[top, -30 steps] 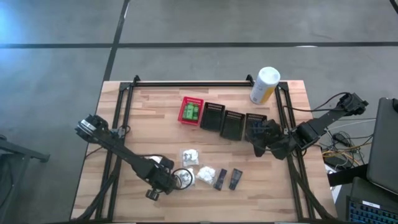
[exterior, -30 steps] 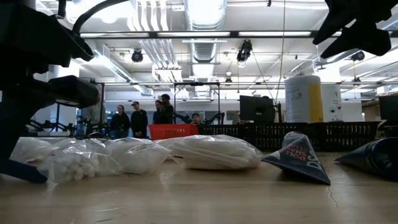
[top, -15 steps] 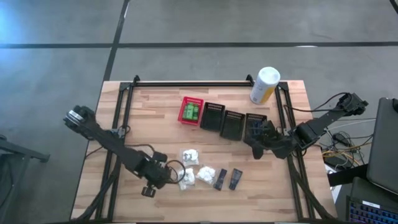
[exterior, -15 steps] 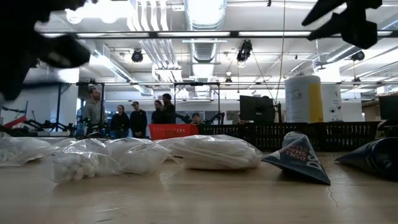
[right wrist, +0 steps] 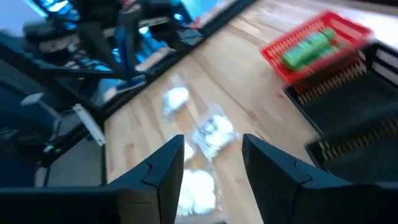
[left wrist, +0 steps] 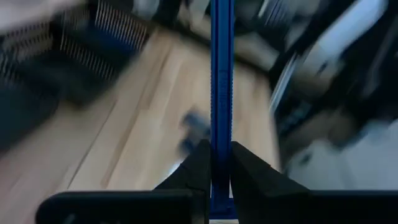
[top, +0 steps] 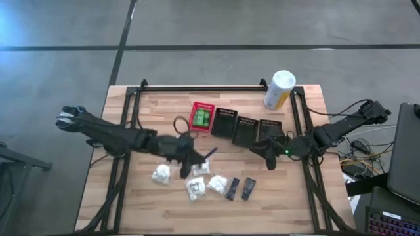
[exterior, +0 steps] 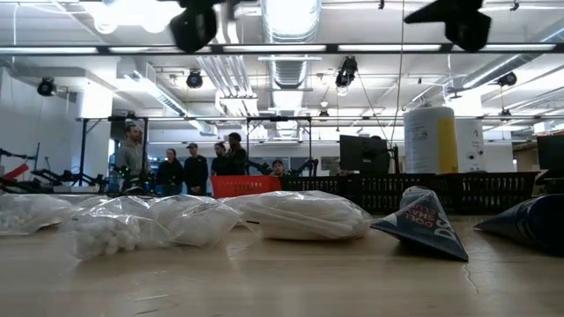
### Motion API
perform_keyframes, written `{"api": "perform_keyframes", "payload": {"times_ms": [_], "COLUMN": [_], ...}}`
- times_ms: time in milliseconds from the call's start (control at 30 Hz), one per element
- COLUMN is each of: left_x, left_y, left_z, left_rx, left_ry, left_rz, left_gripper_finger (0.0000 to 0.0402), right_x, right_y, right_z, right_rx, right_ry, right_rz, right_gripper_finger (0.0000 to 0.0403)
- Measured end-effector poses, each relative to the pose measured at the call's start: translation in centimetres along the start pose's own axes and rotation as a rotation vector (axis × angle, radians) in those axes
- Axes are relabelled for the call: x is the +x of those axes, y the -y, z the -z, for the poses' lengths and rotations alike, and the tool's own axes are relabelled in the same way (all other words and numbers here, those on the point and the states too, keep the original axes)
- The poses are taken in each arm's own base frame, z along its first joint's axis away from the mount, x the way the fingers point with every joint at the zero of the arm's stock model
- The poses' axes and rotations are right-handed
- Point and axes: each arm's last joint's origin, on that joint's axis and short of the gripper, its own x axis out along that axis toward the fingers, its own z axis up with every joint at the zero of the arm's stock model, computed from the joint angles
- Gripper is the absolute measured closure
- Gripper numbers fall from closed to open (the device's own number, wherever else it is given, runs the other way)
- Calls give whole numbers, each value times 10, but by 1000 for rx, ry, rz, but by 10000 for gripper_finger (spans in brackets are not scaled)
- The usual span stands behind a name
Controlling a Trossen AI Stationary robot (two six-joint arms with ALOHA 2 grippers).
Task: Pick & Place Travel size toiletries
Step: Put the razor into the right black bin
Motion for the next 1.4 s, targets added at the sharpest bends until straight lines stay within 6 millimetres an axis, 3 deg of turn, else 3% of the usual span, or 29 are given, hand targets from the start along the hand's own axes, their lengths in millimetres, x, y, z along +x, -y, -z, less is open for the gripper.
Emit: {"api": "perform_keyframes", "payload": {"times_ms": [267, 567, 867, 1200, 1400], "left_x": [7, 46, 58, 67, 71], "left_y": [-14, -34, -45, -53, -56], "left_z": [-30, -38, -43, -39, -37], "left_rx": [-18, -13, -4, 57, 95], "left_ry": [212, 276, 285, 244, 238], "left_rz": [39, 115, 160, 162, 151], "left_gripper_finger": [360, 360, 360, 360, 360], "right_x": [4, 34, 44, 60, 60], "right_y": [-8, -10, -8, -5, -7], "right_z": [-21, -23, -25, -21, -23], "right_rx": [-68, -89, -89, -295, -301], "right_ry": [123, 146, 225, 213, 235], "right_rz": [-133, -143, -57, -13, -25], "right_gripper_finger": [219, 200, 178, 141, 136]}}
